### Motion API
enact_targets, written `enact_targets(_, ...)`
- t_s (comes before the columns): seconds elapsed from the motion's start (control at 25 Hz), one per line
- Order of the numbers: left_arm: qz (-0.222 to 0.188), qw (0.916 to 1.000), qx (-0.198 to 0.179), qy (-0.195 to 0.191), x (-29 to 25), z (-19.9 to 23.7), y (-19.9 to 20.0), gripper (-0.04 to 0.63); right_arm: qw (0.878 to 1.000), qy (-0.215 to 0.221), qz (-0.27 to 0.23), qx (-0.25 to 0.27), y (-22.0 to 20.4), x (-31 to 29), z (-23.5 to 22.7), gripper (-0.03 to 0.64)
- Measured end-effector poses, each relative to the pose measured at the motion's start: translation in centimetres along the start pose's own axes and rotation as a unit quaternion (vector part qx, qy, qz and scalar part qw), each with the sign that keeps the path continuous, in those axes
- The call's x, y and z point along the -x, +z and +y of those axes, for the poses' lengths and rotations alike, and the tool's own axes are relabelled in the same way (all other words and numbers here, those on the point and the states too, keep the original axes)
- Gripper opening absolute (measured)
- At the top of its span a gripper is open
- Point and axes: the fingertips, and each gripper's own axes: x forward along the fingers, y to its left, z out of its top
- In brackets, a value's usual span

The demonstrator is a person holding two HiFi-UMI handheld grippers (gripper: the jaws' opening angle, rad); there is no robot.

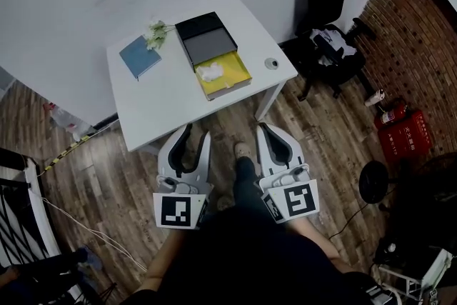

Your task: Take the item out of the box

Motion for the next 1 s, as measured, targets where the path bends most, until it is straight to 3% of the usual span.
enact_targets(0.44, 0.011, 0.9990, 0.004, 0.044, -10.3, 4.5, -1.5, 0.135, 0.998, 0.056, 0.007, 0.000, -0.7, -11.0, -5.7, 0.012)
enact_targets(1.0, 0.013, 0.9905, -0.013, 0.136, -22.5, 10.2, -1.6, 0.135, 0.990, 0.141, 0.010, -0.013, -1.3, -24.5, -13.3, 0.012)
